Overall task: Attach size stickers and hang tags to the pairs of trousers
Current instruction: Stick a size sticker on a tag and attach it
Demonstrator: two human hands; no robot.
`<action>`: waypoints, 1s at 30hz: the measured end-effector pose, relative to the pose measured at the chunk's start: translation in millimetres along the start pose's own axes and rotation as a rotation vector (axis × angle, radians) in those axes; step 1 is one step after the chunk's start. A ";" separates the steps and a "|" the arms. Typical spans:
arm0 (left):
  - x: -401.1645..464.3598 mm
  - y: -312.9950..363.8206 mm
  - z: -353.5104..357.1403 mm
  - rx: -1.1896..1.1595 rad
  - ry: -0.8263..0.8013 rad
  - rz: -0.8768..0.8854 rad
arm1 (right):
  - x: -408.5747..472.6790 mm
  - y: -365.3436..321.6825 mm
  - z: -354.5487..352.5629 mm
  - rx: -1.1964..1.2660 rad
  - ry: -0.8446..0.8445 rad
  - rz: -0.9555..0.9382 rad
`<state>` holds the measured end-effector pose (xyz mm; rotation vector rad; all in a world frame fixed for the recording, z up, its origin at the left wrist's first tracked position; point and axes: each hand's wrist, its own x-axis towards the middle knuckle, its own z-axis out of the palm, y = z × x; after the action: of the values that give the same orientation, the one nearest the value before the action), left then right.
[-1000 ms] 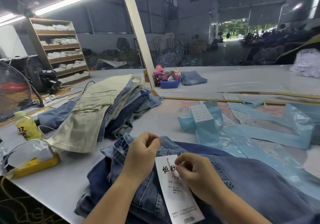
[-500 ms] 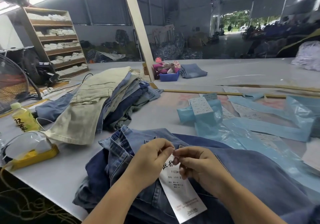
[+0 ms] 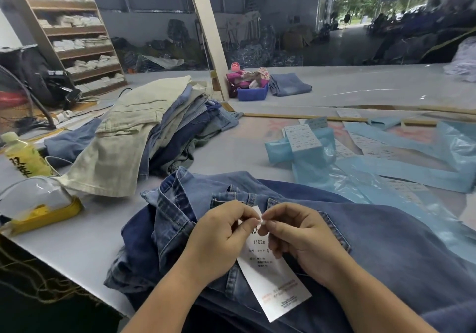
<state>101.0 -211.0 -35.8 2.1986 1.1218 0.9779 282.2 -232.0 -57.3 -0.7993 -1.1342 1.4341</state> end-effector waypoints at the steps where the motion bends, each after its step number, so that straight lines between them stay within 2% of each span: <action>1: -0.7 0.1 0.6 0.009 0.000 0.016 | -0.2 0.6 0.3 -0.011 -0.002 -0.006; 10: -1.8 0.8 2.0 0.091 0.004 0.085 | -0.7 5.8 -0.2 -0.114 0.026 -0.083; 24: -2.1 -1.6 2.7 0.146 -0.019 0.075 | -3.6 6.5 1.8 -0.231 0.057 -0.097; 30: 1.9 -3.2 -5.9 -0.054 -0.148 -0.017 | -5.1 5.1 0.7 -0.236 0.007 -0.061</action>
<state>95.7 -207.1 -33.6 2.1751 1.0329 0.8138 280.9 -236.9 -62.4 -0.9247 -1.3278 1.2607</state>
